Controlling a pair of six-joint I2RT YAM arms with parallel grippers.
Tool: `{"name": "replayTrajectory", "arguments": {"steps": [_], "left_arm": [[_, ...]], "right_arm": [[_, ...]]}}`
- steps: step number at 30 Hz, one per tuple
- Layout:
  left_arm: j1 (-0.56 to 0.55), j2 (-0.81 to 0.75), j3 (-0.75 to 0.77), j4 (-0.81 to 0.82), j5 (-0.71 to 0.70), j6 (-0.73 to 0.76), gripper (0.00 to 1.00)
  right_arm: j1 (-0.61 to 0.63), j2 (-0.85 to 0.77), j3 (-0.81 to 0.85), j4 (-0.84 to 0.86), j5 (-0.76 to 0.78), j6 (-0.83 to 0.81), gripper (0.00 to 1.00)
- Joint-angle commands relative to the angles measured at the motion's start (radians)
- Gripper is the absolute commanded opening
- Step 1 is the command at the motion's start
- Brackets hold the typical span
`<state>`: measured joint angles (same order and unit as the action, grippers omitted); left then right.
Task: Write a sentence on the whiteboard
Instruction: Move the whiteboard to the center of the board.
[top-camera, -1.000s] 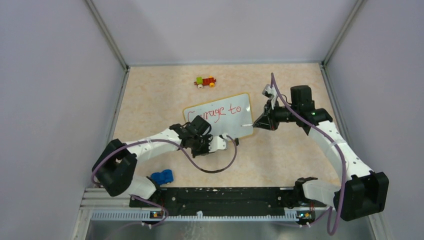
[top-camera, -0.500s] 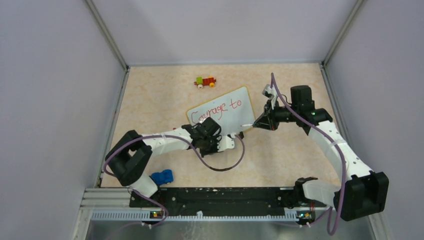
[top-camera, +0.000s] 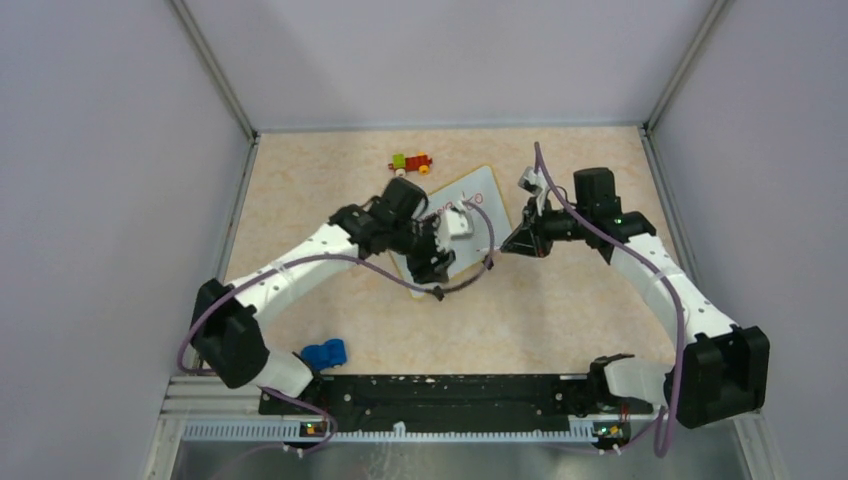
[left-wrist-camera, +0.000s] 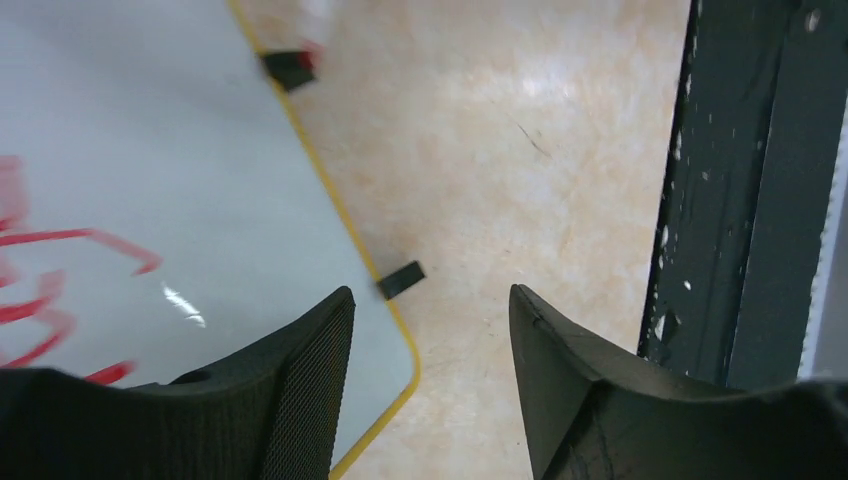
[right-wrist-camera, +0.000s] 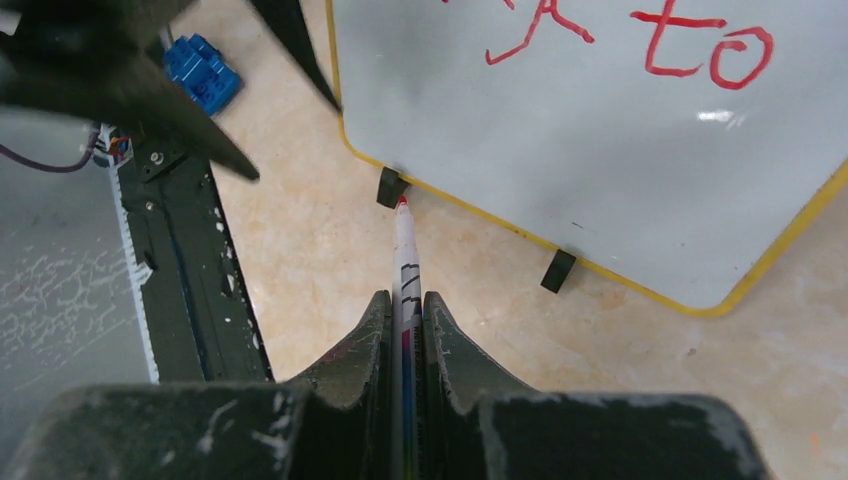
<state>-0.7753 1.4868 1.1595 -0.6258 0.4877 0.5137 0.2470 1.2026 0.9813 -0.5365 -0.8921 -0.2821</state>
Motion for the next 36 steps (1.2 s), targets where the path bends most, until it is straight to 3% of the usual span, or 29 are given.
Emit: {"name": "replayTrajectory", "arguments": {"steps": [1,5,13,16,20,26,29,36], "left_arm": [[0.232,-0.064,0.157,-0.071,0.213,-0.147,0.65],[0.365,-0.029,0.191,-0.020,0.179,-0.303,0.68],[0.473,0.111,0.203,0.028,0.341,-0.403,0.70],[0.514,0.158,0.208,0.042,0.441,-0.408,0.69],[0.523,0.209,0.253,-0.018,0.475,-0.369,0.65],[0.522,0.121,0.235,0.001,0.557,-0.341,0.63],[0.525,0.068,0.253,0.009,0.521,-0.331,0.63],[0.548,0.085,0.357,0.042,0.208,-0.318,0.64]], "right_arm": [[0.064,0.019,0.062,0.067,-0.017,0.003,0.00],[0.171,0.039,0.067,0.099,0.061,-0.020,0.00],[0.342,0.066,0.020,0.285,0.228,0.002,0.00],[0.377,0.074,0.010,0.311,0.272,-0.017,0.00],[0.419,0.081,-0.006,0.348,0.285,-0.032,0.00],[0.436,0.091,-0.014,0.343,0.295,-0.042,0.00],[0.435,0.089,-0.011,0.333,0.282,-0.043,0.00],[0.436,0.081,0.000,0.308,0.274,-0.043,0.00]]}}
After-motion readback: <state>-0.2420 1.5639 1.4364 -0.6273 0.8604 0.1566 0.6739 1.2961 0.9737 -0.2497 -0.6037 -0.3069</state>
